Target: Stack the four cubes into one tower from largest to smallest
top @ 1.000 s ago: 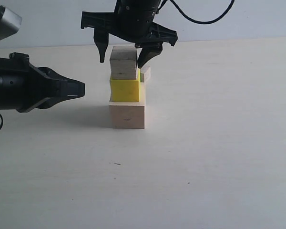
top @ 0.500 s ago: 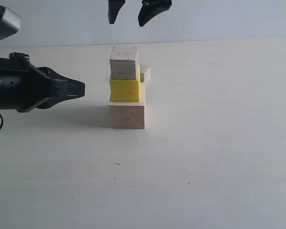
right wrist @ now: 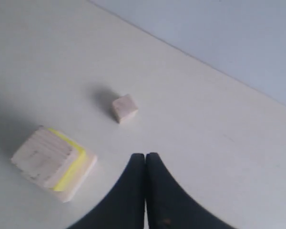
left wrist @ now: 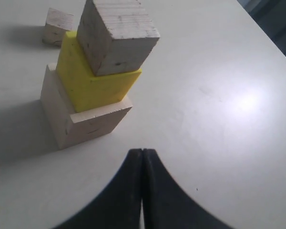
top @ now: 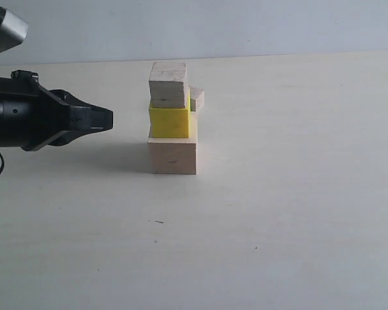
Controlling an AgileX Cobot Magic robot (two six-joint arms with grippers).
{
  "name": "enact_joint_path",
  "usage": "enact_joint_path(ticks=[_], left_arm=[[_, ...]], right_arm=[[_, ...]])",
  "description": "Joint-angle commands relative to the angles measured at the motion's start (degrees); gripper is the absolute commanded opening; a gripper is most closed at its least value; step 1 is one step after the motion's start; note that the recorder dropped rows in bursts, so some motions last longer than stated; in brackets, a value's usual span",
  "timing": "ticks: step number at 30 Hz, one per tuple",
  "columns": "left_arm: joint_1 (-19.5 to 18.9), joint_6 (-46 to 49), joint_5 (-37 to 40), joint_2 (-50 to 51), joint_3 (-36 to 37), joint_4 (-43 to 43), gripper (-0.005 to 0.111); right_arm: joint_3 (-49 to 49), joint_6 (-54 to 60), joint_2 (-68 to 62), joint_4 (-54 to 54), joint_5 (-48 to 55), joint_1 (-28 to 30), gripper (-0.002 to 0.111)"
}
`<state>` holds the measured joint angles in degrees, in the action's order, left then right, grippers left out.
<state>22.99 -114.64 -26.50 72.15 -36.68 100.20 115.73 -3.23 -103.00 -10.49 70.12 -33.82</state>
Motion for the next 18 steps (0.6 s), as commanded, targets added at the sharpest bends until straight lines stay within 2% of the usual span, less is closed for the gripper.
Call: enact_joint_path(ticks=[1, 6, 12, 15, 18], left_arm=[[0.4, -1.0, 0.1, -0.4, 0.2, -0.2, 0.0], [0.4, -1.0, -1.4, -0.4, 0.2, -0.2, 0.0], [0.4, -1.0, -3.1, -0.4, 0.2, -0.2, 0.0], [0.4, -1.0, -3.9, -0.4, 0.2, -0.2, 0.0], [0.4, -1.0, -4.4, -0.4, 0.2, -0.2, 0.0]], right_arm=[[0.0, 0.8, 0.1, -2.6, -0.2, 5.7, 0.0], [-3.9, 2.1, -0.1, -2.6, -0.4, 12.9, 0.0], [-8.7, 2.1, -3.6, -0.1, -5.4, 21.1, 0.0], [-9.3, 2.7, -6.8, 7.7, -8.2, 24.6, 0.0], [-9.3, 11.5, -11.0, 20.0, -11.1, 27.0, 0.0]])
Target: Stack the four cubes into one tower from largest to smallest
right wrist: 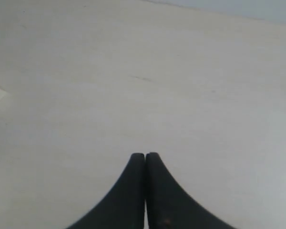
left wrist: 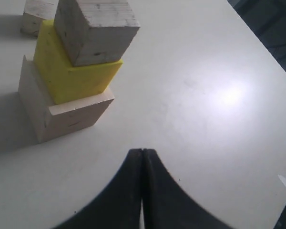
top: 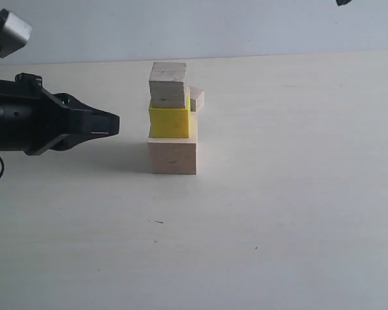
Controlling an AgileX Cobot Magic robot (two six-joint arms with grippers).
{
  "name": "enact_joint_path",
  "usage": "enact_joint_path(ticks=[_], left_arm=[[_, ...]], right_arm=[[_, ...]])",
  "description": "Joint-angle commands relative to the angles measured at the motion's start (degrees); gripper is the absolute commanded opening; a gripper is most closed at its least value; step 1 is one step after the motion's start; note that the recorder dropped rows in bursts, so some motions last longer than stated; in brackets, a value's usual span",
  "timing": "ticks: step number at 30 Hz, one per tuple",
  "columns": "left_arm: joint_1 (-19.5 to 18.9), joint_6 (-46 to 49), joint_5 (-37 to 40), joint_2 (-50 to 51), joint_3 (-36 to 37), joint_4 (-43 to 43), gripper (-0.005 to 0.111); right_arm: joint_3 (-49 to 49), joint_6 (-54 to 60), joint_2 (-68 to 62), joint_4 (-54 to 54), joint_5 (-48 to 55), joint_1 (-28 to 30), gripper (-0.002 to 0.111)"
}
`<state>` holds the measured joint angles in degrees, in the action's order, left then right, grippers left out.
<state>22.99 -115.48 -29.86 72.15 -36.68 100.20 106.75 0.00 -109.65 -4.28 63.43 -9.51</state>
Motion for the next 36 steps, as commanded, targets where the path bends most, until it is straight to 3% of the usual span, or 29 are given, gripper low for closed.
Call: enact_joint_path(ticks=[1, 10, 15, 19, 23, 30, 36], left_arm=[[0.4, -0.2, -1.3, -0.4, 0.2, -0.2, 0.0], [0.4, -0.2, -2.0, -0.4, 0.0, -0.2, 0.0], [0.4, -0.3, -2.0, -0.5, 0.0, -0.2, 0.0], [0.4, -0.3, -1.9, -0.5, 0.0, -0.2, 0.0], [0.4, -0.3, -1.9, -0.5, 0.0, -0.2, 0.0], [0.4, 0.5, -1.4, -0.5, 0.0, -0.2, 0.0], [0.4, 3.5, -2.1, -0.5, 0.0, -0.2, 0.0]], right_arm=[[-0.3, 12.9, -5.8, 18.4, -5.4, 3.3, 0.0], [0.0, 47.2, -17.9, 44.6, -17.0, 4.2, 0.0], [4.6, 62.0, -25.0, 59.0, -15.7, 4.2, 0.0], [11.0, 66.0, -30.2, 63.5, -10.6, 4.2, 0.0], [16.5, 69.5, -34.0, 66.2, -6.1, 4.2, 0.01], [26.0, 70.4, -37.6, 64.7, -0.3, 4.2, 0.046], [30.3, 67.8, -37.9, 57.3, -3.6, 2.1, 0.048]])
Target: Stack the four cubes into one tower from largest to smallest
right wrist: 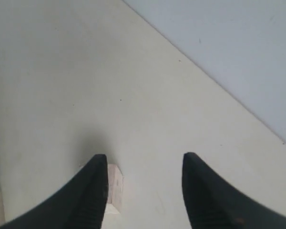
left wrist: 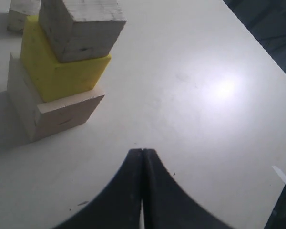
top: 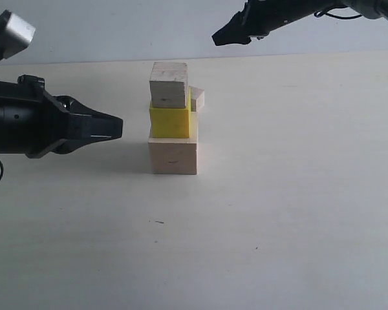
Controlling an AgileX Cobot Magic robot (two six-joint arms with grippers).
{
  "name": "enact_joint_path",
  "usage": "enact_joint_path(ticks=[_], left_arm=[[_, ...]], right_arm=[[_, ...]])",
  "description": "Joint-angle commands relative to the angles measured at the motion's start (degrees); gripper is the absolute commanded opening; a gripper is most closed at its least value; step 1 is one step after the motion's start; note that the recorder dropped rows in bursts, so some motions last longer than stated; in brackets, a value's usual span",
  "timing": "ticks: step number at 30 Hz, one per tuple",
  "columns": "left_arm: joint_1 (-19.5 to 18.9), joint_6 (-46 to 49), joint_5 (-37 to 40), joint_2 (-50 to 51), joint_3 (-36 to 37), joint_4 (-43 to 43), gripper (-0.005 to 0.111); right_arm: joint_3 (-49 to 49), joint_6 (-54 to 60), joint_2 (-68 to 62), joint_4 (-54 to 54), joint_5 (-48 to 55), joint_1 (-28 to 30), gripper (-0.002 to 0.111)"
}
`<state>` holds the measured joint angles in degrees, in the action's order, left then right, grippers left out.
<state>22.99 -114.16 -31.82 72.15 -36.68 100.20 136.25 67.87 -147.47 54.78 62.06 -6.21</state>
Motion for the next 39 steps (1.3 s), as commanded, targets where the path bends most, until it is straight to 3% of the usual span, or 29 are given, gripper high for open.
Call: enact_joint_path(ticks=[1, 9, 39], left_arm=[[0.4, 2.9, -0.8, -0.5, 0.0, -0.2, 0.0], [0.4, 2.9, -2.3, -0.5, 0.0, -0.2, 0.0], [0.4, 2.9, -1.4, -0.5, 0.0, -0.2, 0.0]], right_arm=[[0.8, 0.2, -0.5, -2.5, -2.9, -1.8, 0.05], [0.8, 0.1, -2.5, -8.9, -2.5, -5.1, 0.068], [0.6, 0.1, -6.2, -8.9, -1.0, -8.5, 0.068]])
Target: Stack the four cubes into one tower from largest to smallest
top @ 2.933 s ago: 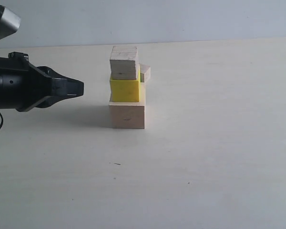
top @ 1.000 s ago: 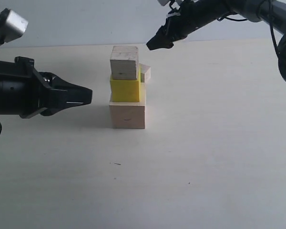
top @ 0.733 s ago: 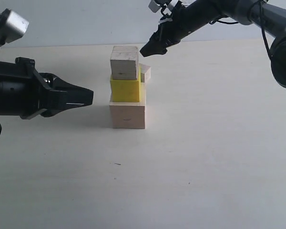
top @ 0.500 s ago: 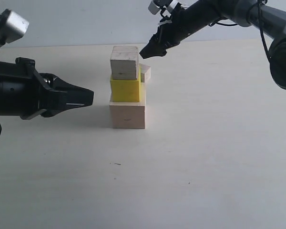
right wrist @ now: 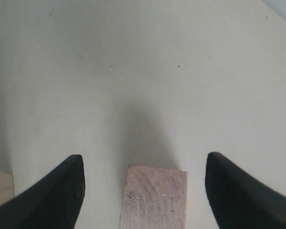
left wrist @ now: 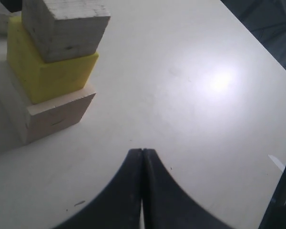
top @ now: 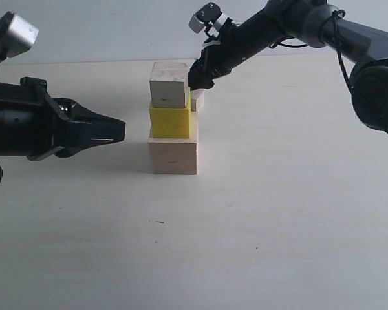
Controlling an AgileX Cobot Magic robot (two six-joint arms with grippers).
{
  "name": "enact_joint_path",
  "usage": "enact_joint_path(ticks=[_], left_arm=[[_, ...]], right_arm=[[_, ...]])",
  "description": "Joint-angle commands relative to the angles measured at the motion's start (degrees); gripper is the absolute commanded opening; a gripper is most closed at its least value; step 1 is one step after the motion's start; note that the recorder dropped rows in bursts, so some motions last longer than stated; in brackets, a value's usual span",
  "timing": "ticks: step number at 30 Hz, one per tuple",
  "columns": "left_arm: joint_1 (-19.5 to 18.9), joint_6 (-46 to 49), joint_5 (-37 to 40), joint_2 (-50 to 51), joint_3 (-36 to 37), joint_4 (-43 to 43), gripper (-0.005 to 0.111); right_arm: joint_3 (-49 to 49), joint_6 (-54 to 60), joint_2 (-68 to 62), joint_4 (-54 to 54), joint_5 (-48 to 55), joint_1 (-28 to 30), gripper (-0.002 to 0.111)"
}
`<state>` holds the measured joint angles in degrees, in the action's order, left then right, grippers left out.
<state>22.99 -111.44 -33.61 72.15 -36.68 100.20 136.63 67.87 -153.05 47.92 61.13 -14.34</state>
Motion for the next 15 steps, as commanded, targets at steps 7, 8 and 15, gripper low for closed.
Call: enact_joint_path(ticks=[7, 8, 15], left_arm=[[0.4, 0.2, 0.4, -0.5, 0.0, -0.2, 0.0], [0.4, 0.3, 0.4, -0.5, 0.0, -0.2, 0.0], [0.4, 0.3, 0.3, -0.5, 0.0, -0.2, 0.0]], right_arm=[[0.3, 0.1, -0.8, -2.9, -1.1, -0.3, 0.068], [0.3, 0.1, -1.0, -2.9, -1.1, -0.3, 0.068], [0.3, -0.5, -2.8, -3.2, -2.3, -0.3, 0.068]])
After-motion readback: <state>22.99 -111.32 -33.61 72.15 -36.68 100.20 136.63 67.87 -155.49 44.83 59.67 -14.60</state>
